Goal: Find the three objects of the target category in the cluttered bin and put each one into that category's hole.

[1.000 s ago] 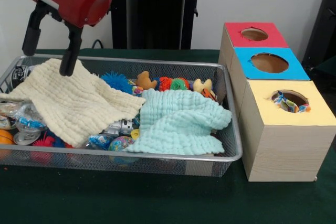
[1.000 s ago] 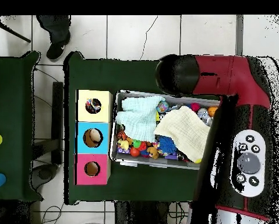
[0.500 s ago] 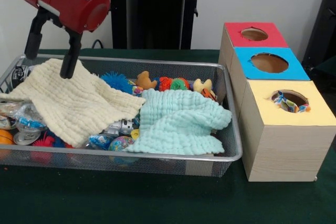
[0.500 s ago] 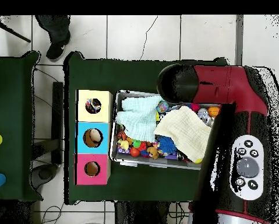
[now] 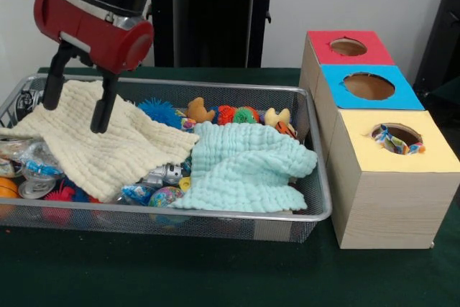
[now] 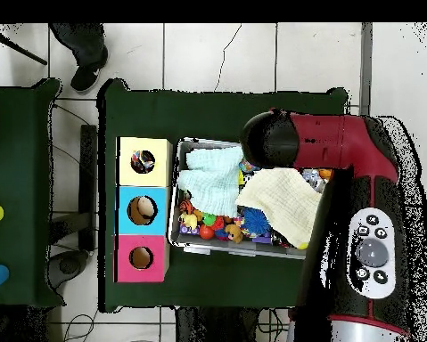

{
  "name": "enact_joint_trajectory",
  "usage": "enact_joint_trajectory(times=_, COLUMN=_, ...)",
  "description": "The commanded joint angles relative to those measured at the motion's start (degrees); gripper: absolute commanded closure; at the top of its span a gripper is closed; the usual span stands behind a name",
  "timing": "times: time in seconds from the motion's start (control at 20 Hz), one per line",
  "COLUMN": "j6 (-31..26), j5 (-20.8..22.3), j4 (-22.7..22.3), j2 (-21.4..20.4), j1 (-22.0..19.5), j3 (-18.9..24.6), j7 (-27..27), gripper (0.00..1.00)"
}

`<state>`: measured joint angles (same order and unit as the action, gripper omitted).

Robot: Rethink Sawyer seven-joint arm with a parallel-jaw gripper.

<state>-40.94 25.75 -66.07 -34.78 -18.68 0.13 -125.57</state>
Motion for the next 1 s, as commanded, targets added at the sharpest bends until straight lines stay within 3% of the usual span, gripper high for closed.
enact_joint_trajectory(times=0.05, j6=1.9, j5=0.5, j4=-9.6, j2=3.9, j1=-0.6, j3=-0.1, j7=-2.9, gripper=0.0)
enact_joint_trajectory(times=0.45, j6=2.3, j5=0.3, j4=-9.6, j2=4.1, j1=-0.6, j3=-1.3, j7=-2.5, gripper=0.0)
enact_joint_trajectory(times=1.0, j6=6.1, j5=0.5, j4=-11.3, j2=6.5, j1=-4.3, j3=-0.3, j7=-1.4, gripper=0.0)
